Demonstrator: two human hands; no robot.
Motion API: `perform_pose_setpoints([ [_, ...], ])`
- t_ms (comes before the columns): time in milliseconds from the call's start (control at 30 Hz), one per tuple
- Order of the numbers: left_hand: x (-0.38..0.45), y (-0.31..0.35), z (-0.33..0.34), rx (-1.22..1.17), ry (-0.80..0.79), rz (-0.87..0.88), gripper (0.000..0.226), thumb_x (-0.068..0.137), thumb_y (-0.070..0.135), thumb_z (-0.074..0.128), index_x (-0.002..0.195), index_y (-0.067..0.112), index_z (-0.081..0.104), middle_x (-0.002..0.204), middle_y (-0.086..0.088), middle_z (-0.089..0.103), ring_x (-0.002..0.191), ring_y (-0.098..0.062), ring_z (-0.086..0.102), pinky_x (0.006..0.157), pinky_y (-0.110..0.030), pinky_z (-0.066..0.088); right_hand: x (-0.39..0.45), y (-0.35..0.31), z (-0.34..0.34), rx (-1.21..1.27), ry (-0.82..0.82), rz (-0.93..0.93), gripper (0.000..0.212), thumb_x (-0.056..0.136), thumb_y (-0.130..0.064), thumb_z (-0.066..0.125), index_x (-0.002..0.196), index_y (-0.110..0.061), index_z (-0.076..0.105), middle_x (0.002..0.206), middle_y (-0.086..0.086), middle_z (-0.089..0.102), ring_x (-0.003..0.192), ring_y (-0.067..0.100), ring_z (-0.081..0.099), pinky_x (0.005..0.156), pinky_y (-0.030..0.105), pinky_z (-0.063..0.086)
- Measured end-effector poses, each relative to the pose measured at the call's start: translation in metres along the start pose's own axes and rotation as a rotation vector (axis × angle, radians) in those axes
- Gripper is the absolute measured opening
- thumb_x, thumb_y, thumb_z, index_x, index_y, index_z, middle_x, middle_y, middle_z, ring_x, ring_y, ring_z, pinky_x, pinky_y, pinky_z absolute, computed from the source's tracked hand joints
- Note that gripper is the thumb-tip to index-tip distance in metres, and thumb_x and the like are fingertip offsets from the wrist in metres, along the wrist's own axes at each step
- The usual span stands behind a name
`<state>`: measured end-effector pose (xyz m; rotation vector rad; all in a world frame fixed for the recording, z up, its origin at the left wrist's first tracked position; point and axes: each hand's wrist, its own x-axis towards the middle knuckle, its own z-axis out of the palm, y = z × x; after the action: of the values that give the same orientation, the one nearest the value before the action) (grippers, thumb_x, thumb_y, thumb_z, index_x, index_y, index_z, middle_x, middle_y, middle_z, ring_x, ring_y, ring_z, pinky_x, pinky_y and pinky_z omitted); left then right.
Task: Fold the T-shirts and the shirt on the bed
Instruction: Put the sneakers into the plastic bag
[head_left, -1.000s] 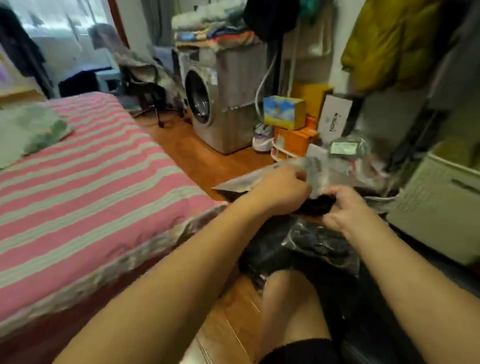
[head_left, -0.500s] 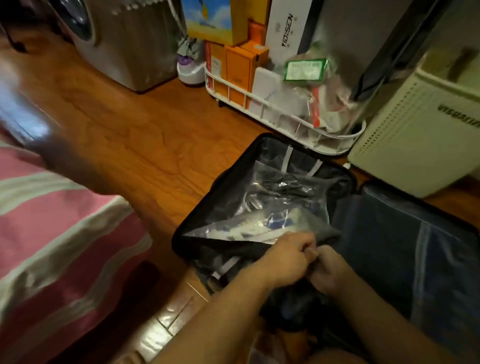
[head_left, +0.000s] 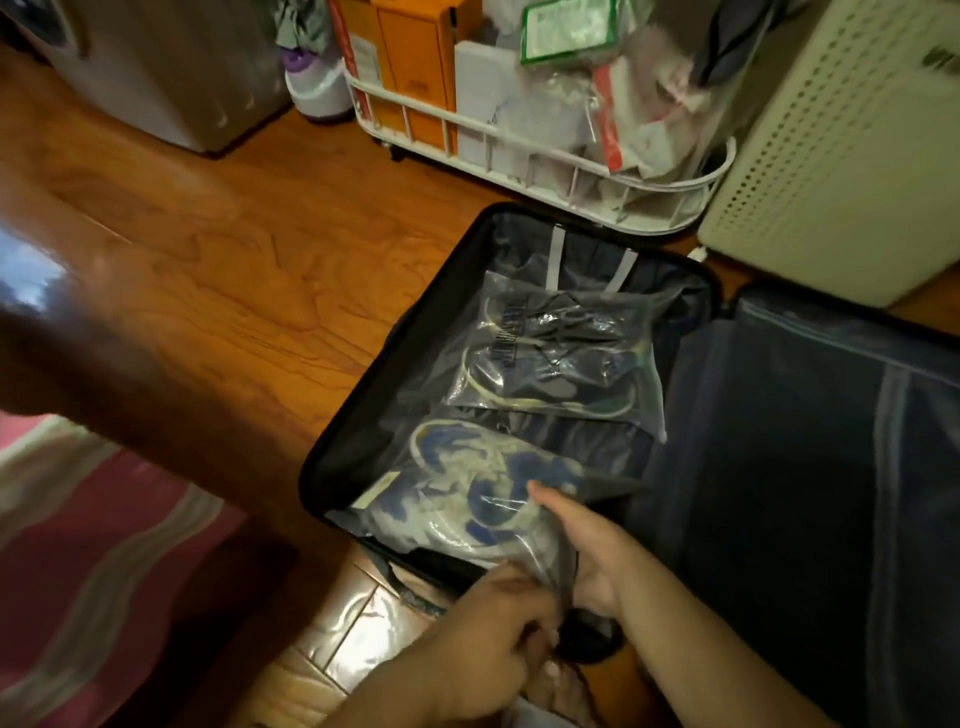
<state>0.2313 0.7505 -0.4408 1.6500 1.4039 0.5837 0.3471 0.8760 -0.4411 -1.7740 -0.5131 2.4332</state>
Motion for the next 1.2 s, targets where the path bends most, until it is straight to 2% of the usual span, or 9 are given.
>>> perform_pose_setpoints([
  [100,0.006,-0.007,-0.005,0.006,0.052,0.007,0.009,0.091,0.015,0.062,0.085,0.022,0.061,0.097,0.005,0.058,0.102,-0.006,0.053,0.091,-0.02,0.043,0.01,-0.015,0.016,-0.155,0.059,-0.041,0.126,0.048,-0.057,0.097,0.151,-0.025,0.034,0.114,0.015,0.072,0.087,0.033,0.076,0.067,0.05,0.062],
  [300,0.004,-0.016,-0.02,0.142,0.204,-0.109,0.025,0.101,0.041,0.048,0.081,0.027,0.052,0.083,0.01,0.055,0.085,-0.007,0.053,0.076,-0.022,0.041,0.012,-0.056,0.003,-0.044,0.01,-0.108,0.045,0.093,-0.033,0.06,0.132,-0.01,0.064,0.116,0.022,0.071,0.091,0.03,0.072,0.074,0.034,0.06],
  [433,0.017,-0.079,-0.043,0.364,0.3,-0.493,0.019,0.097,0.038,0.054,0.088,0.022,0.059,0.09,-0.004,0.067,0.091,-0.026,0.065,0.076,-0.036,0.048,-0.024,-0.107,-0.032,0.141,-0.195,-0.178,0.037,0.102,-0.018,0.04,0.133,-0.008,0.056,0.103,0.027,0.073,0.08,0.031,0.076,0.063,0.036,0.063],
  [567,0.087,-0.162,-0.04,0.255,0.2,-0.7,0.049,0.093,0.066,0.049,0.117,0.027,0.065,0.112,-0.005,0.071,0.105,-0.028,0.067,0.088,-0.04,0.055,-0.033,-0.135,-0.059,0.16,-0.247,-0.3,0.048,0.099,-0.021,0.041,0.145,-0.014,0.051,0.132,0.021,0.064,0.109,0.03,0.07,0.087,0.044,0.06],
  [700,0.155,-0.193,-0.021,0.237,0.26,-0.751,0.048,0.094,0.052,0.058,0.131,0.022,0.058,0.131,-0.011,0.061,0.119,-0.032,0.057,0.102,-0.046,0.048,-0.017,-0.145,-0.085,0.326,-0.205,-0.407,0.05,0.098,-0.028,0.044,0.145,-0.015,0.054,0.152,0.014,0.048,0.139,0.03,0.047,0.119,0.047,0.031],
  [867,0.196,-0.186,-0.007,0.491,0.25,-0.804,0.033,0.099,0.043,0.052,0.126,0.027,0.061,0.132,-0.006,0.062,0.129,-0.03,0.047,0.106,-0.047,0.036,0.01,-0.131,-0.093,0.5,-0.206,-0.609,0.046,0.102,-0.026,0.039,0.143,-0.011,0.056,0.142,0.014,0.059,0.133,0.029,0.055,0.115,0.048,0.037],
  [933,0.193,-0.175,-0.013,0.369,0.265,-0.802,0.022,0.099,0.039,0.055,0.114,0.027,0.068,0.123,-0.008,0.067,0.121,-0.028,0.055,0.105,-0.045,0.04,0.012,-0.125,-0.092,0.494,-0.144,-0.68,0.045,0.101,-0.026,0.043,0.141,-0.011,0.056,0.138,0.012,0.062,0.129,0.026,0.059,0.113,0.044,0.041],
  [1067,0.125,-0.101,-0.049,-0.483,0.185,-0.503,0.018,0.096,0.003,0.064,0.081,0.013,0.063,0.075,0.002,0.066,0.072,-0.009,0.061,0.079,-0.031,0.054,0.013,-0.112,-0.087,0.401,-0.085,-0.718,0.046,0.101,-0.022,0.041,0.143,-0.008,0.053,0.14,0.014,0.061,0.129,0.027,0.059,0.108,0.043,0.046],
  [1200,0.049,-0.008,-0.135,-0.589,0.105,-0.274,0.015,0.093,0.001,0.066,0.09,-0.011,0.058,0.071,-0.026,0.063,0.066,-0.023,0.067,0.065,-0.029,0.054,0.031,-0.062,-0.08,0.273,-0.118,-0.662,0.061,0.082,-0.027,0.07,0.139,-0.011,0.056,0.14,0.024,0.057,0.118,0.035,0.064,0.096,0.048,0.055],
])
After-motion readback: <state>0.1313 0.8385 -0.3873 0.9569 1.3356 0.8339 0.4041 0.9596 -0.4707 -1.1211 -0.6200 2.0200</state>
